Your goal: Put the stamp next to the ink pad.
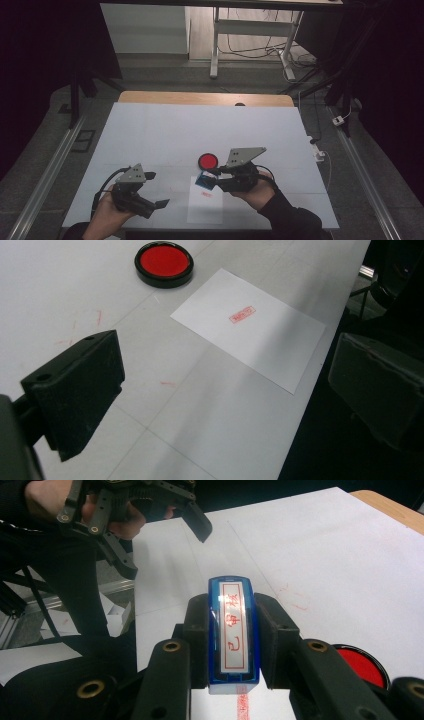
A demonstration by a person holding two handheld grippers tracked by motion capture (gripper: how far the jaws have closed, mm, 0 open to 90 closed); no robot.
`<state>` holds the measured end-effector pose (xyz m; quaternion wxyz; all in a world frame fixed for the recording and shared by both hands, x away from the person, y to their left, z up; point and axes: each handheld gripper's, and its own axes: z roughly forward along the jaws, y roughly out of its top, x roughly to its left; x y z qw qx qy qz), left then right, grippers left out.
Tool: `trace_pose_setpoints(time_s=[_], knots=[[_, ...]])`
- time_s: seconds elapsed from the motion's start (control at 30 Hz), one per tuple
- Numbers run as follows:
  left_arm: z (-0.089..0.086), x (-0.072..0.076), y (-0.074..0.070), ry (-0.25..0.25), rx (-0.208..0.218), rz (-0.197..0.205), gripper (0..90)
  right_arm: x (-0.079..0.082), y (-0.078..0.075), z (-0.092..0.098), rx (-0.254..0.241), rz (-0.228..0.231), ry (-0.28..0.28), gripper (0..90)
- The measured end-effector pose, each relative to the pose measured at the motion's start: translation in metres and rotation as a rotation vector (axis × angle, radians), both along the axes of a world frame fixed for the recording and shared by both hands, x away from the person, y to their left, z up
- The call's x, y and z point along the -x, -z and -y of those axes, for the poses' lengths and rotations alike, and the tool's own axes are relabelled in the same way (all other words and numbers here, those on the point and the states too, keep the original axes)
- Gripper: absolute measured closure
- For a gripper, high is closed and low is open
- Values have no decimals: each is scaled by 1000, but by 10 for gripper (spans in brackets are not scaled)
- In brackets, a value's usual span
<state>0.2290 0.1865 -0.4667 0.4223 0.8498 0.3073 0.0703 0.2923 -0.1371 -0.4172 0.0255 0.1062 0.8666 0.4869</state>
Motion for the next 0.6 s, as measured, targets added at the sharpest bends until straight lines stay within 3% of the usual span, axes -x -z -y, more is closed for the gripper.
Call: trace_pose_setpoints(time_s=[0.33, 0.6], knots=[[-12, 9, 4, -41, 2, 10, 7, -1, 2, 4, 29, 15, 29, 698], [-22, 17, 8, -76, 6, -6, 0, -4, 4, 9, 41, 15, 58, 698]])
